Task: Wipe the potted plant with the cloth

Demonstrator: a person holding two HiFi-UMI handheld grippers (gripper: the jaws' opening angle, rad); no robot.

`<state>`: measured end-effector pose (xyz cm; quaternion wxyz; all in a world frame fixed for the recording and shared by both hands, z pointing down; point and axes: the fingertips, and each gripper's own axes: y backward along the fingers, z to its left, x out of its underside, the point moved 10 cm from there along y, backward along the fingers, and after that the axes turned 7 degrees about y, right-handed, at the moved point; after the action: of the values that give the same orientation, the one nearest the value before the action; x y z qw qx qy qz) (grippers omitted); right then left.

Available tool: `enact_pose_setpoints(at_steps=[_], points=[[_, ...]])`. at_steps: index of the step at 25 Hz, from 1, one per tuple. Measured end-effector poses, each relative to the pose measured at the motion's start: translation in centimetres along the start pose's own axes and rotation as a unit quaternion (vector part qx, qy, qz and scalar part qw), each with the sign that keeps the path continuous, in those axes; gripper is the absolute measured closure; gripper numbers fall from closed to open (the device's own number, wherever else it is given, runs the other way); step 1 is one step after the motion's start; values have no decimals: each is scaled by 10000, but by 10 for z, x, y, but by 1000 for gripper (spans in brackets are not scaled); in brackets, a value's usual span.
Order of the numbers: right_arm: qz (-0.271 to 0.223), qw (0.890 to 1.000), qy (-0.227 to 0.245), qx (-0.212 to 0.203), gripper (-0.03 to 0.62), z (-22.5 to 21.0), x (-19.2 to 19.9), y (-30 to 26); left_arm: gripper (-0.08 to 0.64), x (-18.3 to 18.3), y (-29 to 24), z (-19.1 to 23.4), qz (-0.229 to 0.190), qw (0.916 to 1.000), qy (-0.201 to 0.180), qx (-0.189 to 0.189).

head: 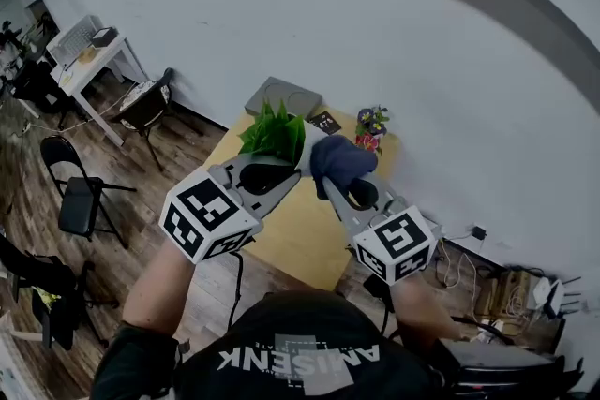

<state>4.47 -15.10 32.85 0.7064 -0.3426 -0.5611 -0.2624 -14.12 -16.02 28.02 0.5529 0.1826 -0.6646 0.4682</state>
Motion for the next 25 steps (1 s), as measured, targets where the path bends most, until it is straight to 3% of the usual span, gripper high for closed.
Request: enact_pose_setpoints(at_steps=[11,15,17,25], points=[[446,9974,-394,410,565,-3,34,25,554,13,17,-20,-30,9995,-223,207],[321,9973,-379,542,565,-2,24,43,554,22,18,-28,64,9975,-701,-33],[152,9980,-354,503,565,0,13,50,552,27,15,-35,122,9955,-938,-71],[-323,9994,-34,-100,565,26,-37,42,552,32,11,-46,257,9929,-1158,52]])
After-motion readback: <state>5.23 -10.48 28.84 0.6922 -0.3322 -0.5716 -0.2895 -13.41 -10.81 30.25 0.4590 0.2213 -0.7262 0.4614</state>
